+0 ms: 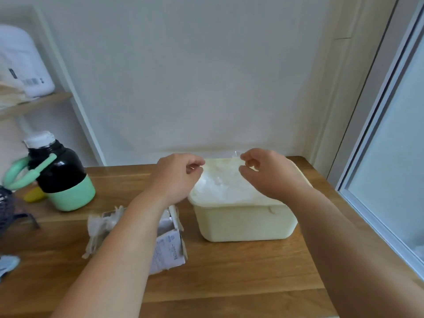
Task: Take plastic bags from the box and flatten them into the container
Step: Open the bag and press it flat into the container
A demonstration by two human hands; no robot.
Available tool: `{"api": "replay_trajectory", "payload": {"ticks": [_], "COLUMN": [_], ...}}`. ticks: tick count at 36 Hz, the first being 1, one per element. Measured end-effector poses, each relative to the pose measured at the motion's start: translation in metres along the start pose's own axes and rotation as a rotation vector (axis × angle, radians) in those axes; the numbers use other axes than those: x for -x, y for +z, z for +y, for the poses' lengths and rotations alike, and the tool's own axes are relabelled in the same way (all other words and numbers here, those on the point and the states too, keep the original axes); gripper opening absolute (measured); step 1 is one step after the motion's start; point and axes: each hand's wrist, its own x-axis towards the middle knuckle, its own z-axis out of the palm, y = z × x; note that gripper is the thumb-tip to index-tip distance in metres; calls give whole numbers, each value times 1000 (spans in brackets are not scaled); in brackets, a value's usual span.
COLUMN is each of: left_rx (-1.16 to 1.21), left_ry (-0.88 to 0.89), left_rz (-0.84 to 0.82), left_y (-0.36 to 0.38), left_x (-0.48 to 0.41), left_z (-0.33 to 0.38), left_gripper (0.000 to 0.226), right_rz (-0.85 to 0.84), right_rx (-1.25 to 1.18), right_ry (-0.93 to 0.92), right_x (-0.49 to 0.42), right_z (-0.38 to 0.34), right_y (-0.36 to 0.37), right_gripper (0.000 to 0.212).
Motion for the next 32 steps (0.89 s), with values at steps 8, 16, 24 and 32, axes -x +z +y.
{"api": "replay_trajectory", "payload": {"ticks": [8,16,24,32], "left_rx": [-87,-293,-416,-166], "left_ry": [-142,-223,-260,-247], "left_rz": [31,-226,-386,-289], "left_y": [-50,-58,-45,-43], "left_x": [63,100,89,85], "left_z": [-42,-65,-66,-71], "left_gripper": [24,23,36,20], "right_rz": [40,-369,-422,-433], "right_rx": [-331,-211,-200,-291], "right_ry": [-198,-202,-223,-179], "right_x": [23,34,30,28], "right_z": [-78,-105,-102,-89], "right_y": [49,104,113,117], "right_gripper": [19,31,39,38]}}
